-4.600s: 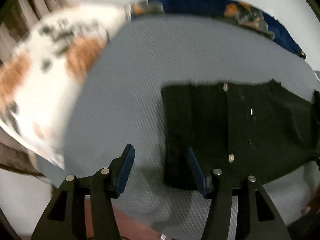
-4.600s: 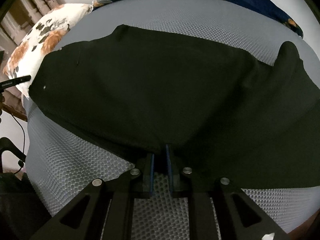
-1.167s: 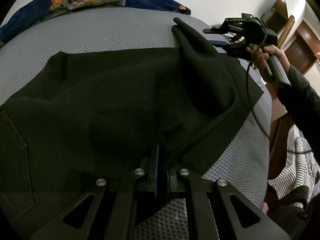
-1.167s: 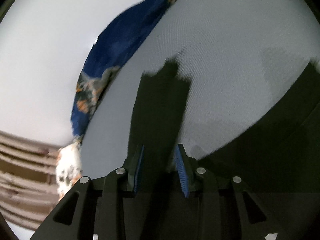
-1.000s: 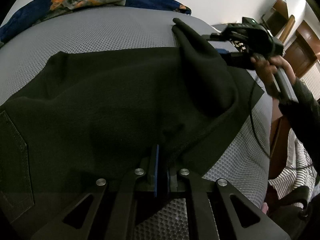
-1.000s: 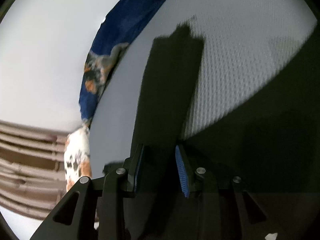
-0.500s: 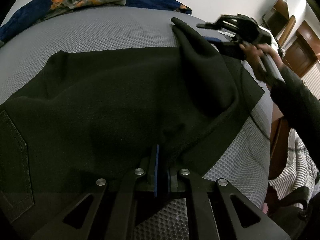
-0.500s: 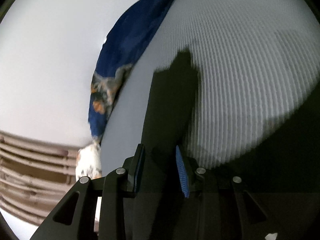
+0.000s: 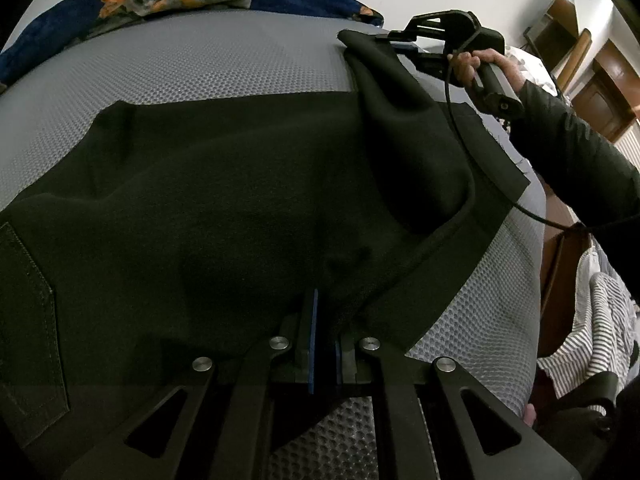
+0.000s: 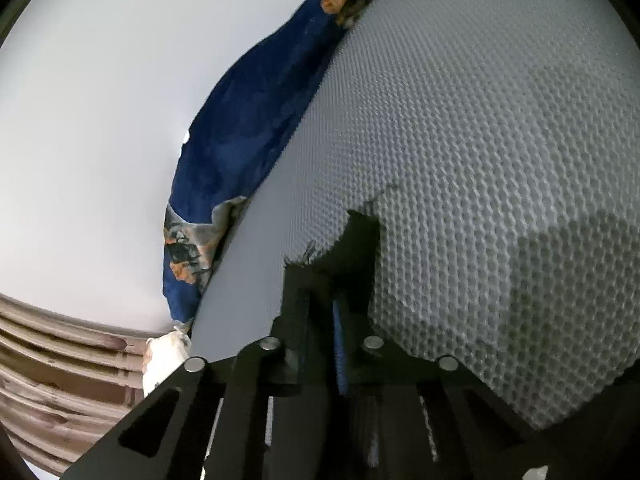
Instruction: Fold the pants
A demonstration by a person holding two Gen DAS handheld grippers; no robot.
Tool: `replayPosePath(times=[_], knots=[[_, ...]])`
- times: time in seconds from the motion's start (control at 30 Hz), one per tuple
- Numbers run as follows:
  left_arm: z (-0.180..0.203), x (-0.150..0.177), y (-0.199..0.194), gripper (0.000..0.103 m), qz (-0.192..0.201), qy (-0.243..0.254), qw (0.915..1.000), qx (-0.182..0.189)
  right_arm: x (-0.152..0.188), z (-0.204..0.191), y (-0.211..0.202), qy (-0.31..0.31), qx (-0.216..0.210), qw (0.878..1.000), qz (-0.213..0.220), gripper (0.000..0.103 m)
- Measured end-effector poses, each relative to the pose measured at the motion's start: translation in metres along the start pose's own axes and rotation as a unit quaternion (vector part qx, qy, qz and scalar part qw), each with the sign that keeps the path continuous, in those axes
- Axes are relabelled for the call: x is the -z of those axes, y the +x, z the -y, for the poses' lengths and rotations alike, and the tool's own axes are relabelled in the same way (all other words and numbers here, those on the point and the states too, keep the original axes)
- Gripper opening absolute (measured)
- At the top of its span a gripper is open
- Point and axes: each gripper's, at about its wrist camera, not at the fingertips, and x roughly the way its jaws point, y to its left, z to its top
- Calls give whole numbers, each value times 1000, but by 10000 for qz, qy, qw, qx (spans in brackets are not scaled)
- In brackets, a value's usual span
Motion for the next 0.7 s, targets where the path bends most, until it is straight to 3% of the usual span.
replayPosePath(times=[0.17, 0.33, 0.5, 0.7], knots=[[2, 0, 1, 7, -9, 16, 10000, -49, 4, -24, -41, -595, 551, 9959, 398, 5], [5, 1, 2, 7, 10, 39, 9999, -110, 24, -28, -131, -1128, 1357, 9793, 990, 4], [12, 4, 2, 11, 59, 161, 9996, -241, 72, 18, -211, -908, 2050, 9662, 1272, 4], [29, 6, 3, 13, 61, 635, 9963, -581, 126, 90, -235, -133, 2544, 9597, 1185, 3]])
